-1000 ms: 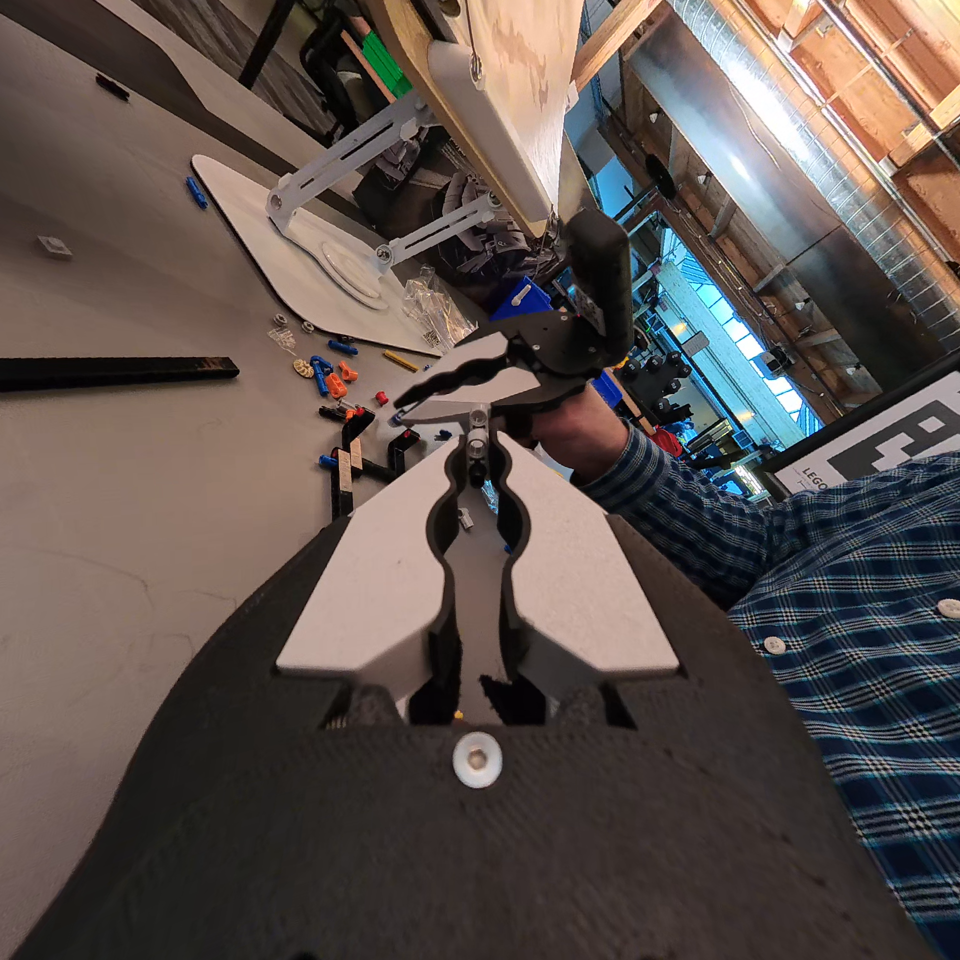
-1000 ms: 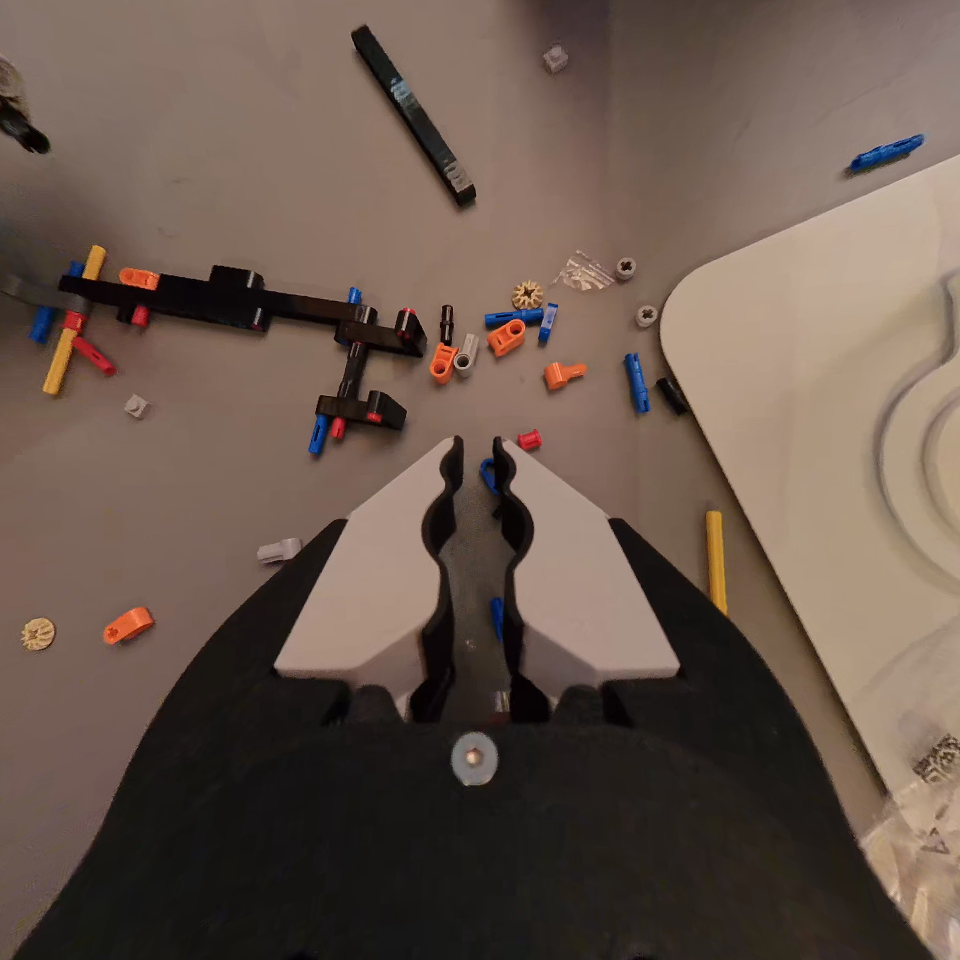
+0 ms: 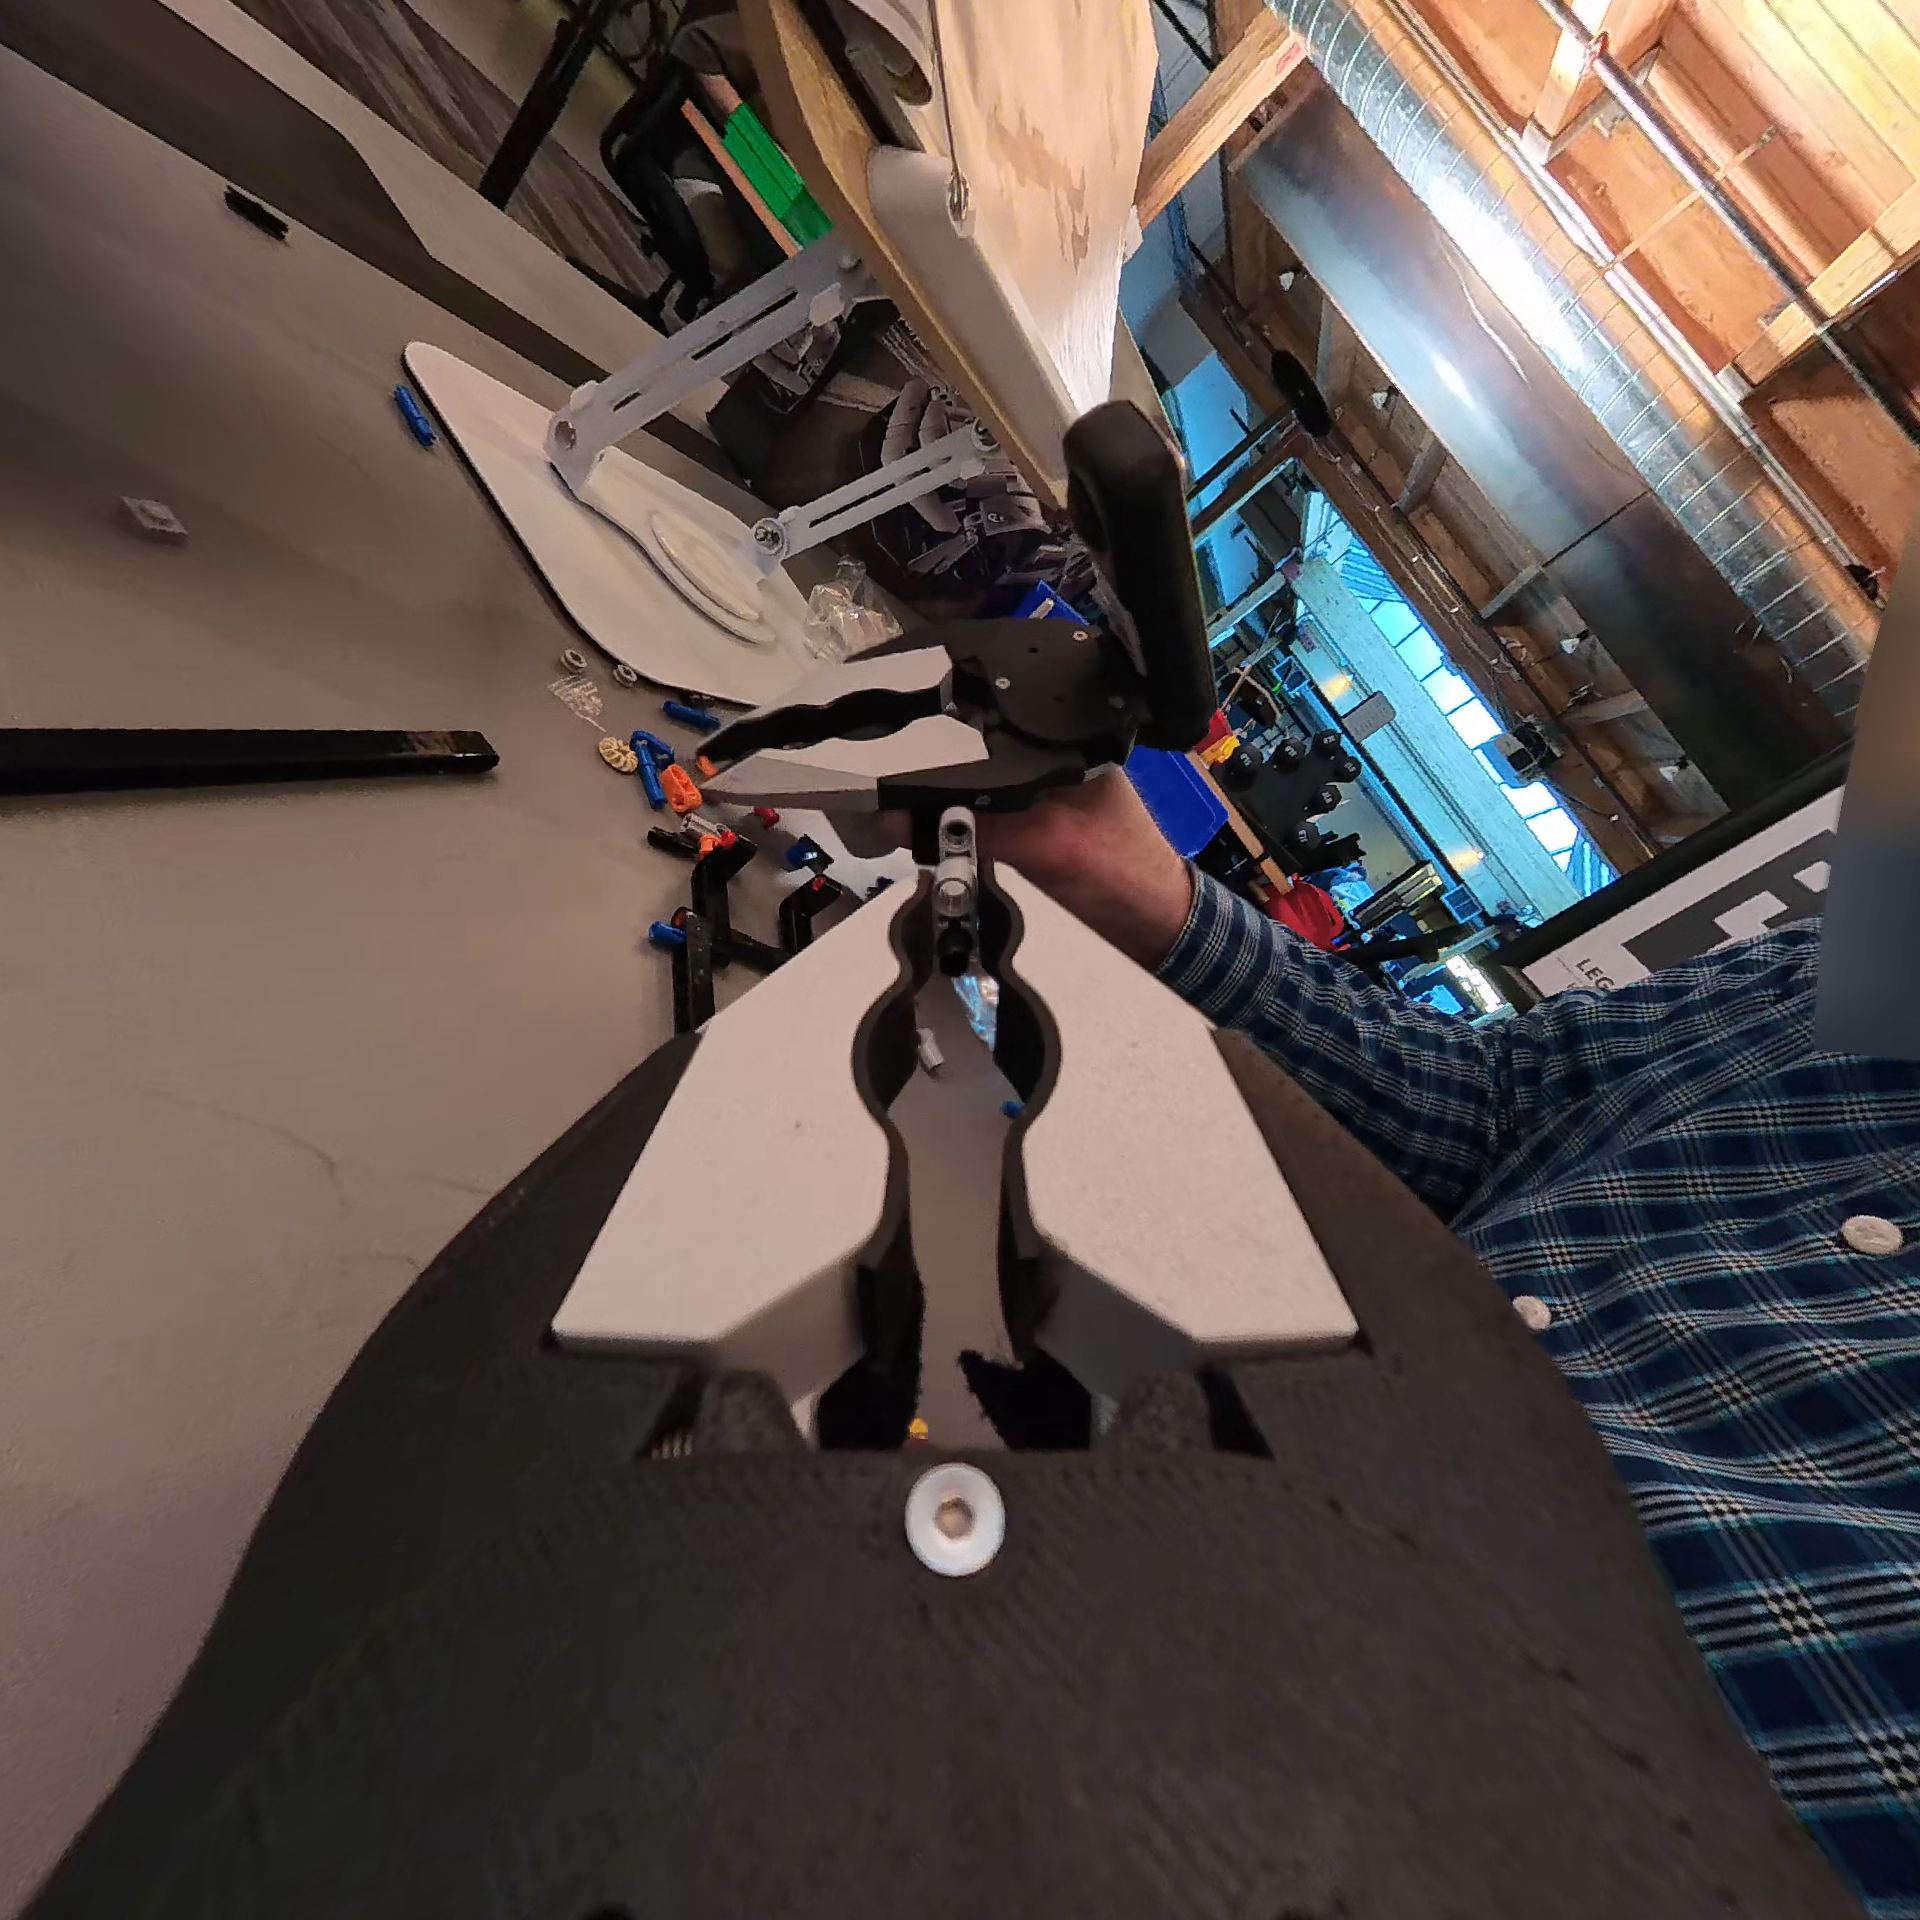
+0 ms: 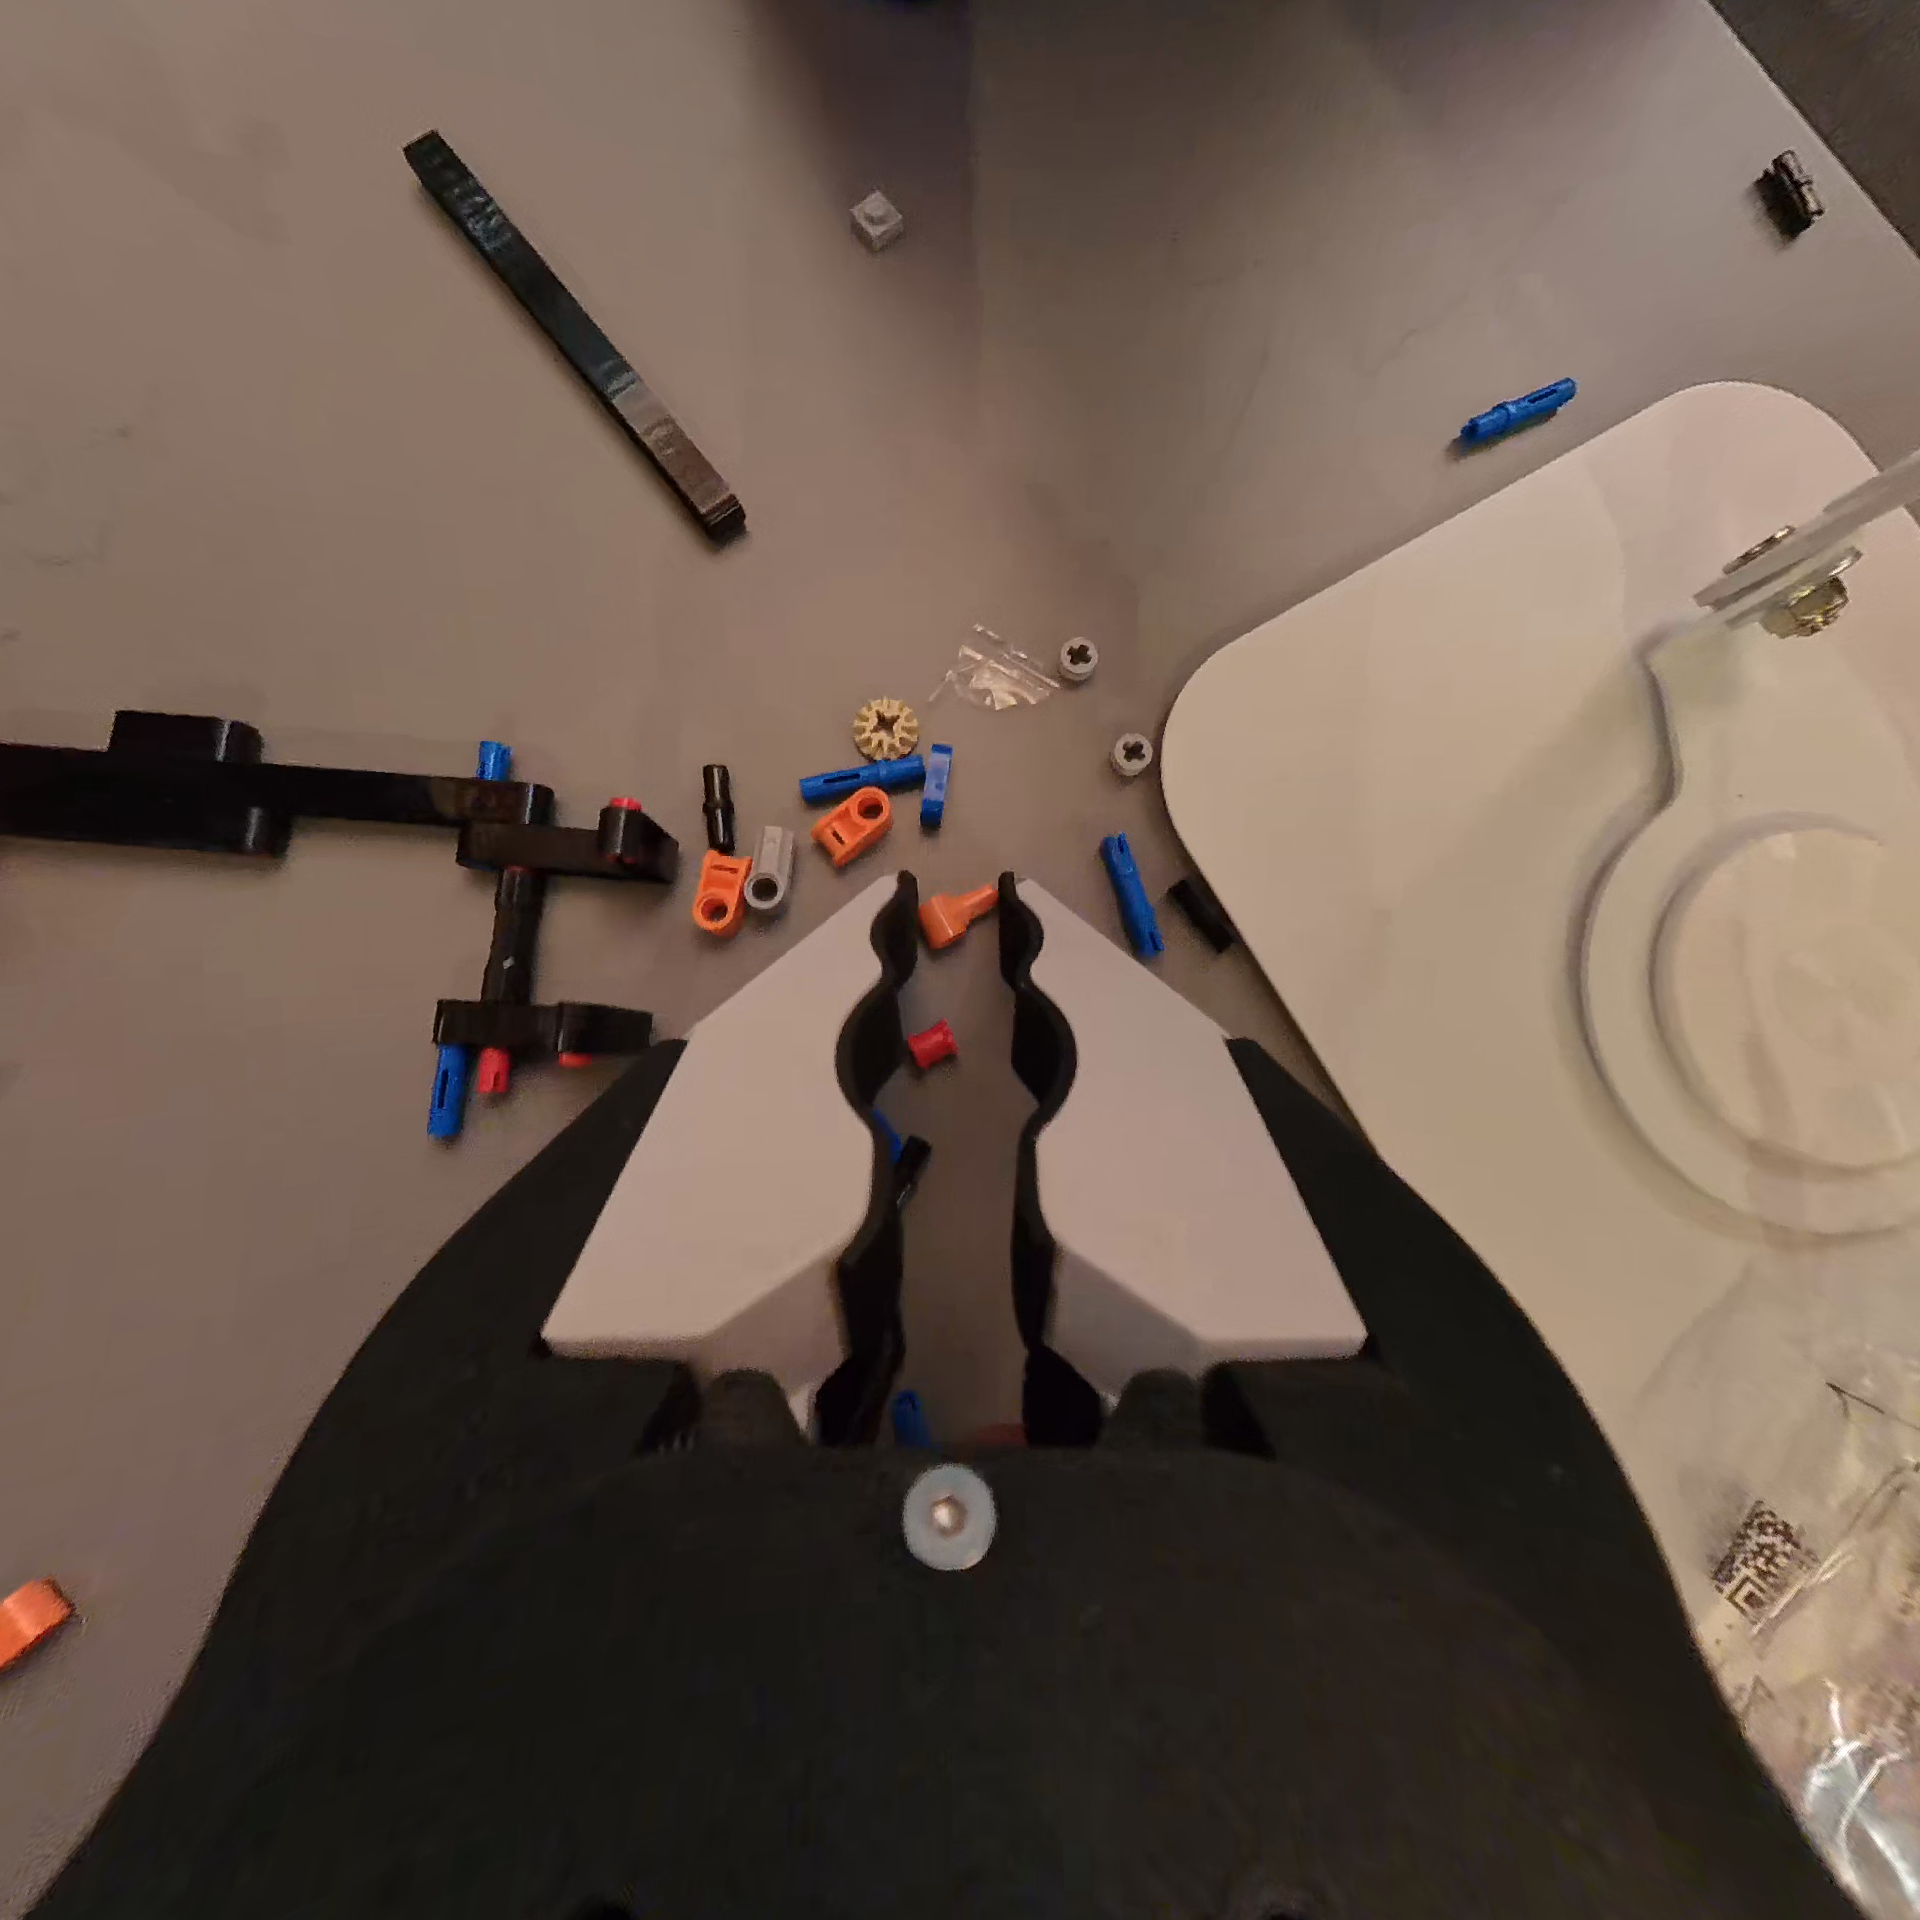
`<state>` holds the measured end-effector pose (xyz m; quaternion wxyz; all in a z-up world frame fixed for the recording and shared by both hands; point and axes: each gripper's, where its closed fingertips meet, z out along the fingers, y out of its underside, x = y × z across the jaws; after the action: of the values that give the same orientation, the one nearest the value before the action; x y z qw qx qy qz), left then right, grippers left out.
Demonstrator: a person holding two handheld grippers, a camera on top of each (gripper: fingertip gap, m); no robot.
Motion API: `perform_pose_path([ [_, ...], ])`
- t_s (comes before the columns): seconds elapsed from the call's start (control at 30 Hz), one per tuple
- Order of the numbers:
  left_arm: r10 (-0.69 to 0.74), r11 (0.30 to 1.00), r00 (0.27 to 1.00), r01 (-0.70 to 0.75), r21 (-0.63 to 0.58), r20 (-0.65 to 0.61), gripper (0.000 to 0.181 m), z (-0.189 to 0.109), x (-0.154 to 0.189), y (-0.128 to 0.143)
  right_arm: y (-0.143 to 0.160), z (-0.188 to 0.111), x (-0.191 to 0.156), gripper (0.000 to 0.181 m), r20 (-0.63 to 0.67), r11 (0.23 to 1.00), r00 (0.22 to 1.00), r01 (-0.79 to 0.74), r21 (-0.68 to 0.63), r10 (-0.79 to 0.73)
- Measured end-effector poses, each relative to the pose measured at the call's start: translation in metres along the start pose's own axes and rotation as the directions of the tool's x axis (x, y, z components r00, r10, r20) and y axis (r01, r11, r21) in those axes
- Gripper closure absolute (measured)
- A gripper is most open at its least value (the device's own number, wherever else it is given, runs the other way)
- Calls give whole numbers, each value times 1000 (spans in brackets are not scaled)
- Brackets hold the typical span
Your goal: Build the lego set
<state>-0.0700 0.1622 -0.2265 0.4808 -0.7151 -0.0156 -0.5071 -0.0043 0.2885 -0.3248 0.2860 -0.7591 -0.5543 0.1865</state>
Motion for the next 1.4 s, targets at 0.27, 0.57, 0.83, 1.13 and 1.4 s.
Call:
perform_pose_path([
  [0.27,2,1000,998,-1,6,-56,176,0,8,-2,6,-41,-19,168,75,996,996,46,70,-51],
  [0.57,38,994,999,-36,-107,14,176,-5,-2,11,31,-54,-141,168,381,917,835,381,121,-397],
  [0.83,76,986,997,-71,-149,26,176,-5,1,16,40,-48,-148,159,358,888,815,446,115,-456],
  [1.13,70,987,997,-67,-147,15,176,-6,3,15,48,-46,-147,163,216,983,959,177,39,-181],
  [1.4,70,986,997,-68,-154,10,176,-6,4,18,46,-47,-144,176,192,982,963,181,59,-189],
])
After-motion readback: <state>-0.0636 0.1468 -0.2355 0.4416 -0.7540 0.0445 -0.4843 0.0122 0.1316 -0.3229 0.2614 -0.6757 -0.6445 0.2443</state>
